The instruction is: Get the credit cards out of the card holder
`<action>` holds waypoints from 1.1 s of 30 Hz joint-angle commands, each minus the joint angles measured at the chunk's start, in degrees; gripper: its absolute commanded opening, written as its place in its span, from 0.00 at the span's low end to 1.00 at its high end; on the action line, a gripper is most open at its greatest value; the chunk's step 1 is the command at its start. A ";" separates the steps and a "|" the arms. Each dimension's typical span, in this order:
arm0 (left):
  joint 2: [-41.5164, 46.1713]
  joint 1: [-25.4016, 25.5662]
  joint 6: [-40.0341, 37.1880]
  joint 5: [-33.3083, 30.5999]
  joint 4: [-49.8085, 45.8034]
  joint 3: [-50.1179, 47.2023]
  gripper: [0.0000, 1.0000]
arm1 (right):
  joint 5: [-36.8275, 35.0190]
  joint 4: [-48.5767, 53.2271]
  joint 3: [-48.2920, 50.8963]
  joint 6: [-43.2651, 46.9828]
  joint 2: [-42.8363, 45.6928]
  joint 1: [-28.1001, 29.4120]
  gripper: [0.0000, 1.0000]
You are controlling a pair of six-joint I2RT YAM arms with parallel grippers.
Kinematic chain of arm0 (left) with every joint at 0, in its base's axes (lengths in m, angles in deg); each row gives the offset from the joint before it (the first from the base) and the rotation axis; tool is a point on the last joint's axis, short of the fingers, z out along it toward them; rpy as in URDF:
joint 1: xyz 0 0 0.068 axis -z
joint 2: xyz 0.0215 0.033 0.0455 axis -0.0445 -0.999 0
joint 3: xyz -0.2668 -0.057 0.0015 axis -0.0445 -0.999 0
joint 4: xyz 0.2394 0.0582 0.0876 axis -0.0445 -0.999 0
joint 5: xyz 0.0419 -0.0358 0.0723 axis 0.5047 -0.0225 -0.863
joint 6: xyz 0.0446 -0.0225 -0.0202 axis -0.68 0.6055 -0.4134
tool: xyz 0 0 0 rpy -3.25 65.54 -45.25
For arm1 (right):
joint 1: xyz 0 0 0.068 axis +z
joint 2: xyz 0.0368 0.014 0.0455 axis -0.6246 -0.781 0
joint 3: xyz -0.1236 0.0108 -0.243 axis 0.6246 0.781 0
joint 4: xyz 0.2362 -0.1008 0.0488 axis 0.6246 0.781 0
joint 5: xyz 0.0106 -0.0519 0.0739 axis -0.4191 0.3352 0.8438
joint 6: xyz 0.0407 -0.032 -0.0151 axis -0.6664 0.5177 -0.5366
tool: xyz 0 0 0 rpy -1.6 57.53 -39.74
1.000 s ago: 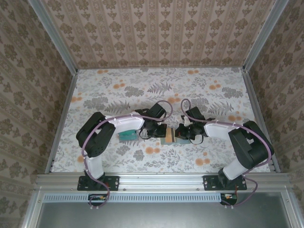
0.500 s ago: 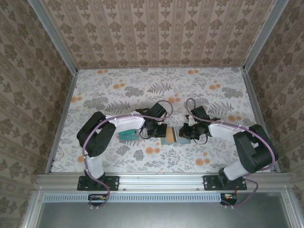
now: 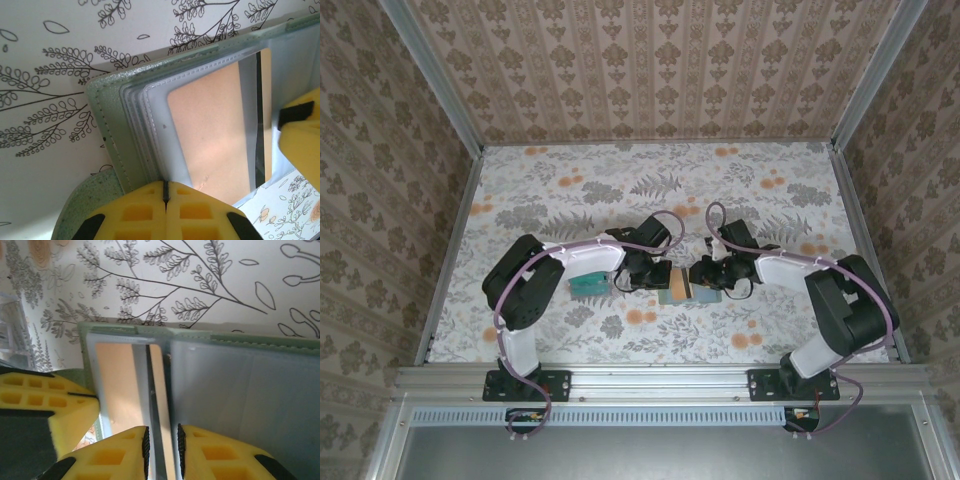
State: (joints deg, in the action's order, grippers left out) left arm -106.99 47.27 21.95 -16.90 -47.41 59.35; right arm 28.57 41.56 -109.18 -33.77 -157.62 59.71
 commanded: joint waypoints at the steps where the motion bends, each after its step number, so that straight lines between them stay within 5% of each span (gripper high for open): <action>1: -2.11 0.01 -0.27 -1.30 -3.39 0.39 0.00 | 2.18 -0.99 -1.08 1.02 -1.64 0.52 0.26; 10: -2.60 0.11 -0.20 -1.10 -3.23 0.74 0.00 | 3.27 -2.42 -0.42 0.23 -2.25 1.35 0.21; 18: -2.29 0.14 0.06 -1.50 -3.27 0.07 0.00 | 0.94 -0.48 1.08 0.02 -1.44 1.23 0.00; 33: -1.04 -0.17 0.11 -2.09 -3.26 -1.36 0.00 | -1.83 2.42 6.74 -0.09 8.78 -2.85 0.00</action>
State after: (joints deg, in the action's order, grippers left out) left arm -107.32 47.23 21.95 -16.92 -47.89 59.78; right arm 28.22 41.52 -103.33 -33.93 -151.57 57.37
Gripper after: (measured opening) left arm 0.047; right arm 0.067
